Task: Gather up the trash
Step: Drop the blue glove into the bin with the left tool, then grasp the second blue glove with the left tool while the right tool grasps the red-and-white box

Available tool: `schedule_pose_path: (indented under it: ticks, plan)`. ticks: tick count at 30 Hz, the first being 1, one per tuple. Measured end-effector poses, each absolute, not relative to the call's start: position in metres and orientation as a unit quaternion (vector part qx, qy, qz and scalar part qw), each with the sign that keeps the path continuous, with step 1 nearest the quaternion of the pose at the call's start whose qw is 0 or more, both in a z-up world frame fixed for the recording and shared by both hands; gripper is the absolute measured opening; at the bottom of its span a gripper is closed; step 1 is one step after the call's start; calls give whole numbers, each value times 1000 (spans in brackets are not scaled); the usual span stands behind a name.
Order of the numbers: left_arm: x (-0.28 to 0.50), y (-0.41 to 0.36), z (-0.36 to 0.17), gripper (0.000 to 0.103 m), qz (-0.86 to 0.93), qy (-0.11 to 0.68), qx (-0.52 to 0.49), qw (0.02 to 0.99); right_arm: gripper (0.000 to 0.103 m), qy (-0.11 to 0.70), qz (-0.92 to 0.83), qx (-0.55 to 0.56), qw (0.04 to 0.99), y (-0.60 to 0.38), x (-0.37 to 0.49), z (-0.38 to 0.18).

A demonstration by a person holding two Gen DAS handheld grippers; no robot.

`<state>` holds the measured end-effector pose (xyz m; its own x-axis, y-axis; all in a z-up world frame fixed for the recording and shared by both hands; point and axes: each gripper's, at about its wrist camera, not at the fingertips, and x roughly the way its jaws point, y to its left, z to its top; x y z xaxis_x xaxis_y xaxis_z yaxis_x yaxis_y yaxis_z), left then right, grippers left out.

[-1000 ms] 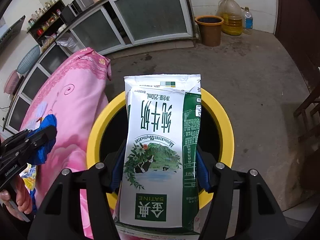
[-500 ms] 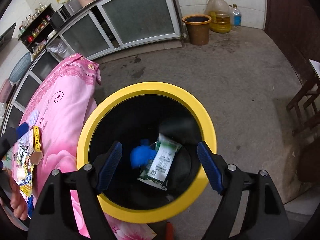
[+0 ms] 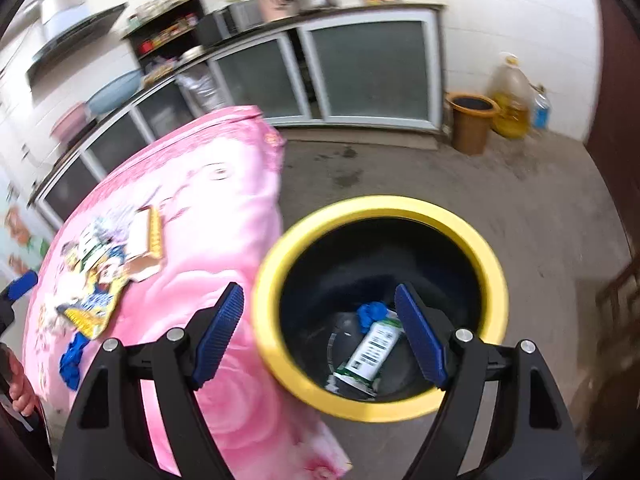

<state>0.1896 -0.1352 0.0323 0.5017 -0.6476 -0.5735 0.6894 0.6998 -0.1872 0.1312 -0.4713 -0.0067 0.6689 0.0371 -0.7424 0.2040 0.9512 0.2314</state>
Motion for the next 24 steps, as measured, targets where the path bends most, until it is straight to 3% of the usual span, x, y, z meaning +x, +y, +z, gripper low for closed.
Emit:
schedule_pose_path:
  ticks: [9, 24]
  plan:
    - [165, -47, -11, 95, -300, 366, 23, 880, 75, 434, 22, 96, 895, -387, 183, -9]
    - [171, -60, -58, 95, -277, 434, -18, 857, 75, 477, 91, -15, 874, -274, 273, -12]
